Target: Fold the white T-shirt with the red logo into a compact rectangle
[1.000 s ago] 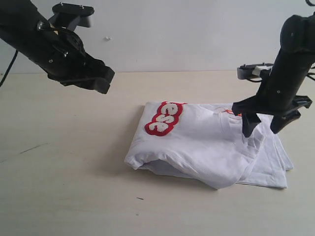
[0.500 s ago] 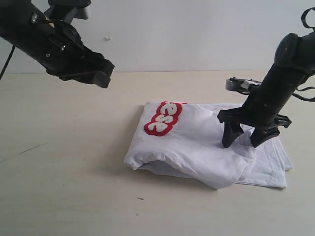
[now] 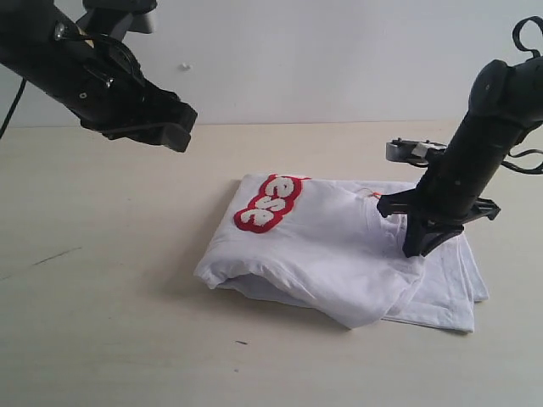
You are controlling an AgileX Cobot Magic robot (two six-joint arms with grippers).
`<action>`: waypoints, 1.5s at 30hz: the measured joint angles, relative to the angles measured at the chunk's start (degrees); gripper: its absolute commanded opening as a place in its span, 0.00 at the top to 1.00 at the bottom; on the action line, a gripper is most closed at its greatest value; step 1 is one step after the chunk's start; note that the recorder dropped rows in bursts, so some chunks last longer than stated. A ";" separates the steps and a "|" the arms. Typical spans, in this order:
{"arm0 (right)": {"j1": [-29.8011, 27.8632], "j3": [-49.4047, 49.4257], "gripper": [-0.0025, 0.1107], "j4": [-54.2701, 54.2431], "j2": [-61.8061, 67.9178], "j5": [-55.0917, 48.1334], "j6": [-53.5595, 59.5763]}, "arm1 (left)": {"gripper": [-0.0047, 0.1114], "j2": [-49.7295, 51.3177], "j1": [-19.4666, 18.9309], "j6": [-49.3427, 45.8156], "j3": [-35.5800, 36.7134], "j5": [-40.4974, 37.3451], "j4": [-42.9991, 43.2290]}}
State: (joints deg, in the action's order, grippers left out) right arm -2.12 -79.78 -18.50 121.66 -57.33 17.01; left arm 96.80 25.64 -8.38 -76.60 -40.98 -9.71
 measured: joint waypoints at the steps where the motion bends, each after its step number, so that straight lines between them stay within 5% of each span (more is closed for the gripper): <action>1: 0.00 -0.12 0.98 -0.35 -0.72 -0.03 0.12 | 0.47 0.00 0.00 0.00 0.00 0.00 0.00; 8: 0.10 -0.95 0.98 -3.18 -9.25 0.05 2.91 | 0.47 0.00 0.00 0.00 0.00 0.00 -0.22; 16: 0.10 -0.95 0.98 14.93 -16.72 3.79 -9.65 | 0.47 0.00 0.00 0.00 0.00 0.00 -0.91; 25: 0.10 -0.46 0.97 20.61 -13.50 0.58 -14.10 | 0.47 0.00 0.00 -0.13 0.00 0.00 -1.00; 35: 0.10 0.00 0.53 33.66 -9.47 -0.83 -24.43 | 0.47 0.00 0.00 -0.13 0.00 0.00 -1.27; 40: 0.10 -0.06 0.57 33.66 -9.43 -0.63 -25.09 | 0.47 0.00 0.00 -0.89 0.00 0.00 -1.99; 45: 0.10 -1.67 0.75 30.88 -11.41 -0.74 -24.98 | 0.47 0.00 0.00 -1.68 0.00 -0.31 -2.97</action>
State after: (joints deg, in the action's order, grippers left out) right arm -2.01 -81.44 12.39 110.25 -58.07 -7.97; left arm 96.80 25.64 -10.07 -76.60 -41.29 -12.68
